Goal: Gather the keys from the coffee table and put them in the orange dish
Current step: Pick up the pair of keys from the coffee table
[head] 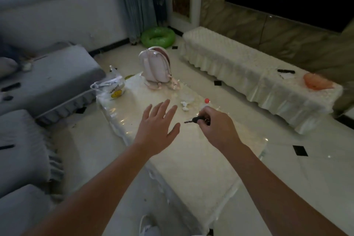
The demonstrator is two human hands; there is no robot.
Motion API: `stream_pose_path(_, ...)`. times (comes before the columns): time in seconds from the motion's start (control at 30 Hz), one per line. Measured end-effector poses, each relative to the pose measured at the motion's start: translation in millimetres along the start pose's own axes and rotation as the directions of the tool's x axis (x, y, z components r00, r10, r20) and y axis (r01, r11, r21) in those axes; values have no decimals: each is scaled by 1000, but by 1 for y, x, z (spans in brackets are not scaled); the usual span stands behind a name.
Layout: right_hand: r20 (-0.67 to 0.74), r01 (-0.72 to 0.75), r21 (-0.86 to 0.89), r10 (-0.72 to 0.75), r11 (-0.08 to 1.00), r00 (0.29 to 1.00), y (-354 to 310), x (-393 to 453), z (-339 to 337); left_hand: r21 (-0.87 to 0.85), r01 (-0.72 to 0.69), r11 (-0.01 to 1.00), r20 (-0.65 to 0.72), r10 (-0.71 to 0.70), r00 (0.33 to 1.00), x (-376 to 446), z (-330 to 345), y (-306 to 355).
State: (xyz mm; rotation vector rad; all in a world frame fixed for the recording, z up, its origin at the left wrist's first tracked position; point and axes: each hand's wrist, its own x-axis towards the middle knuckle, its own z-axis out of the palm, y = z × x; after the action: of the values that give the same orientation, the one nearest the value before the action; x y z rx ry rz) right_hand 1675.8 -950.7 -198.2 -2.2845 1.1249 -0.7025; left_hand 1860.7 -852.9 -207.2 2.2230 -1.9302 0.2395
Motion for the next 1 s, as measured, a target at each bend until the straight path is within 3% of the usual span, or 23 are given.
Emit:
stream_pose_path(0.23, -9, 0, -6, 0, 1000, 1000, -61, 11, 31, -13, -30, 999, -29, 29, 999, -21, -27, -75)
stream_pose_path(0.63, 30, -7, 105, 4, 994, 1000, -239, 48, 189, -55, -5, 998, -2, 5, 1000, -96, -66, -299)
stream_pose_path(1.0, 79, 147, -26, -144, 989, 986, -303, 96, 248, -17, 47, 999, -3, -48, 999, -107, -68, -384)
